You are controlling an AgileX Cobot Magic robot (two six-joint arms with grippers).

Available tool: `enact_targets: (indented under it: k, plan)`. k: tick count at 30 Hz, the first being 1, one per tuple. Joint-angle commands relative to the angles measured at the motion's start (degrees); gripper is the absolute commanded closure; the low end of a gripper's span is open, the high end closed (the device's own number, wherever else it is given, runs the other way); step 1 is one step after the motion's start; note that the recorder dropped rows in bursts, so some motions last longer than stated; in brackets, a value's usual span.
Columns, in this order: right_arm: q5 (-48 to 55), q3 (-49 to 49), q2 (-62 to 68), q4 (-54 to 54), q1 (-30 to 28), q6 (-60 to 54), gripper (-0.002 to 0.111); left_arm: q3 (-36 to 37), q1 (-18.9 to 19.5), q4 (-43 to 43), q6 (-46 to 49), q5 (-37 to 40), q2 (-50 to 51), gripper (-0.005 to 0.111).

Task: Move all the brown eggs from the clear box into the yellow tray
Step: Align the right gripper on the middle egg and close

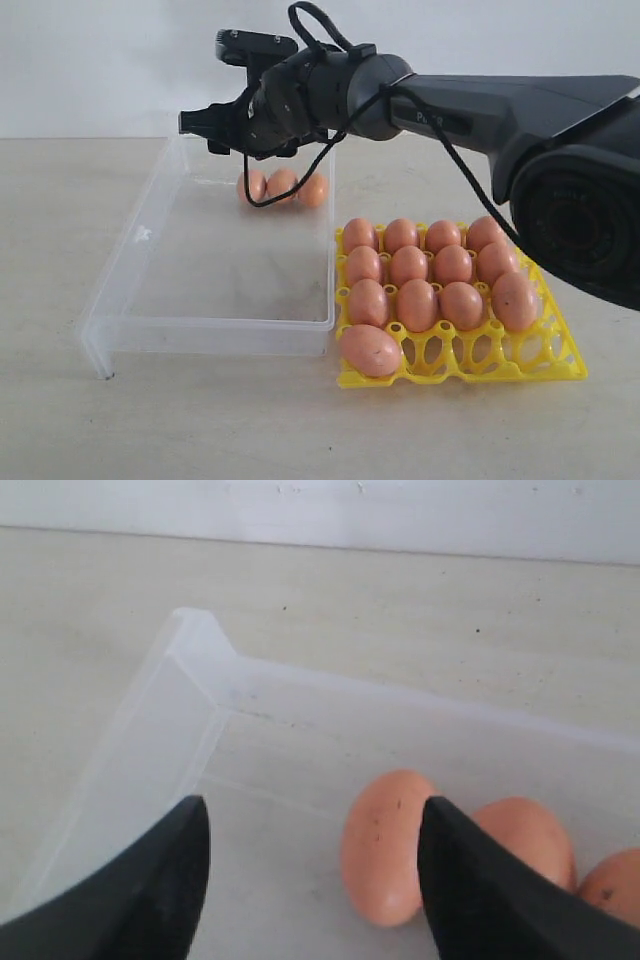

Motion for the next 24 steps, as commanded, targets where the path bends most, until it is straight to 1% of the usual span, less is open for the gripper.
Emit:
enact_targets:
  k: [1, 4, 10, 13, 16, 18, 19, 22, 24]
  plan:
    - [-4.48, -0.16, 1.45, 0.63, -0.38, 0.29, 0.05, 0.18, 0.07, -0.41, -0.52, -0.46, -0.1, 0.111]
    - [-6.13, -0.68, 3.69, 0.76, -0.38, 0.29, 0.05, 0.18, 0.07, -0.41, -0.52, -0.46, -0.1, 0.111]
    - [-6.25, -3.61, 11.09, 0.76, -1.15, 0.69, 0.05, 0.18, 0.07, -0.41, -0.52, -0.46, -0.1, 0.111]
    - [-6.61, -3.99, 12.55, 1.08, -1.37, 0.85, 0.05, 0.18, 0.07, -0.41, -0.52, -0.46, -0.1, 0.111]
    - [-8.84, -3.99, 12.63, 1.08, -1.51, 2.21, 0.05, 0.18, 0.07, -0.41, -0.52, -0.46, -0.1, 0.111]
    - [-9.8, -3.99, 11.97, 3.02, -1.4, 2.32, 0.05, 0.18, 0.07, -0.41, -0.52, -0.46, -0.1, 0.111]
    - [-9.35, -3.99, 10.63, 4.65, -1.25, 1.47, 0.05, 0.18, 0.07, -0.41, -0.52, -0.46, -0.1, 0.111]
    - [-7.26, -3.99, 6.56, 4.82, -0.47, -4.84, 0.05, 0.18, 0.07, -0.41, -0.52, -0.46, -0.1, 0.111]
    - [-4.6, -3.99, 4.73, 4.82, -0.37, -7.03, 0.05, 0.18, 0.07, -0.41, -0.52, -0.46, -0.1, 0.111]
